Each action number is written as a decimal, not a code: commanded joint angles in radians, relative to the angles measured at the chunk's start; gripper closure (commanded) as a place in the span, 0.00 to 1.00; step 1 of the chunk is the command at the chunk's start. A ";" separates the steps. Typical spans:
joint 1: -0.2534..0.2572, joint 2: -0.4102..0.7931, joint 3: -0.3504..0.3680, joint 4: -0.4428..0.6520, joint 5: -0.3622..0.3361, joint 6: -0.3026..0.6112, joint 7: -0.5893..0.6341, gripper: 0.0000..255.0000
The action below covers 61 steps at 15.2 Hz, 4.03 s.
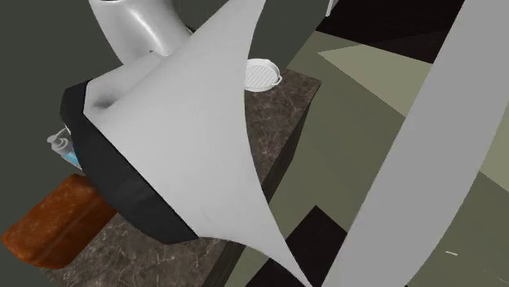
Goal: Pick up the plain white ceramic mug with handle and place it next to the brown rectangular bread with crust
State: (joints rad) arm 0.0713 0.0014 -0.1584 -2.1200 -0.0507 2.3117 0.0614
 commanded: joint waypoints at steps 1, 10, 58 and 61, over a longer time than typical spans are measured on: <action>0.021 -0.031 0.021 -0.032 -0.017 0.000 0.054 1.00; 0.121 -0.083 0.141 -0.089 -0.067 -0.012 0.303 1.00; 0.333 0.279 0.325 -0.070 -0.308 0.256 0.913 1.00; 0.340 0.311 0.315 -0.071 -0.330 0.288 0.933 1.00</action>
State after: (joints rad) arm 0.4097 0.3028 0.1597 -2.1892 -0.3736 2.5876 0.9881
